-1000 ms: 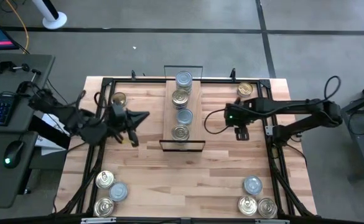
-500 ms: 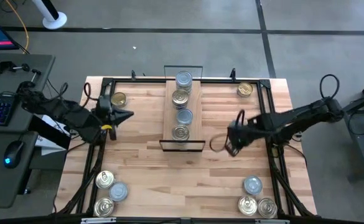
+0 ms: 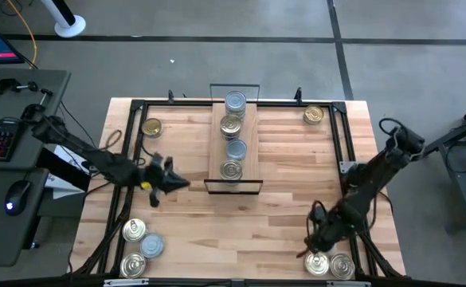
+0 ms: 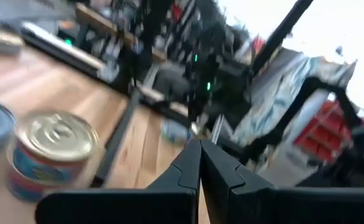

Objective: Stack canned seafood by type on shelf
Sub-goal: Move the green tuna can to the bottom middle of the table

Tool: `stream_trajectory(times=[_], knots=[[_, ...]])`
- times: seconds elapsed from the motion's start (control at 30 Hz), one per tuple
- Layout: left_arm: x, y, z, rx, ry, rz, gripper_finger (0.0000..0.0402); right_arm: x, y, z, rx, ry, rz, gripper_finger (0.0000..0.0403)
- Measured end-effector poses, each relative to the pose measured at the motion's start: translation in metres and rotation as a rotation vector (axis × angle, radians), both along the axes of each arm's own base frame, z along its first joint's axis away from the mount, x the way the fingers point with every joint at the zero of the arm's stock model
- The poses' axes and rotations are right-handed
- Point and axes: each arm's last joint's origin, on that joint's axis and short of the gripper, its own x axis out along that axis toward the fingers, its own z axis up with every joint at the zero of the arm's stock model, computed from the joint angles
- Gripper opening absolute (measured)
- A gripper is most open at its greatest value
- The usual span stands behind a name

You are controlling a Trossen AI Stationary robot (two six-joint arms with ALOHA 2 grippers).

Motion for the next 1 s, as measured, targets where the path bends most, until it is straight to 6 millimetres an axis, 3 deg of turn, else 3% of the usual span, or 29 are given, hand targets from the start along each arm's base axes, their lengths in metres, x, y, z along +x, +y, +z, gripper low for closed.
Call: stream_trajectory(times=[0.27,0.4,0.57,0.8,1.0], knots=[[0.051,-0.057,-0.022,0.109,0.181,-0.110,0.0000,-0.007,0.007,-0.024,-0.203,0.033,0.019,0.0000],[0.075,-0.089,-0.026,0.164,0.223,-0.163,0.0000,-0.002,0.009,-0.043,-0.185,0.019,0.096,0.0000],[0.098,-0.115,-0.028,0.167,0.239,-0.177,0.0000,0.002,0.007,-0.050,-0.195,-0.025,0.123,0.0000],[0.111,-0.123,-0.056,0.139,0.323,-0.092,0.0000,0.042,-0.006,-0.052,-0.280,-0.341,0.118,0.0000],[0.116,-0.128,-0.083,0.128,0.397,-0.069,0.0000,0.085,-0.005,-0.073,-0.237,-0.547,0.236,0.0000]])
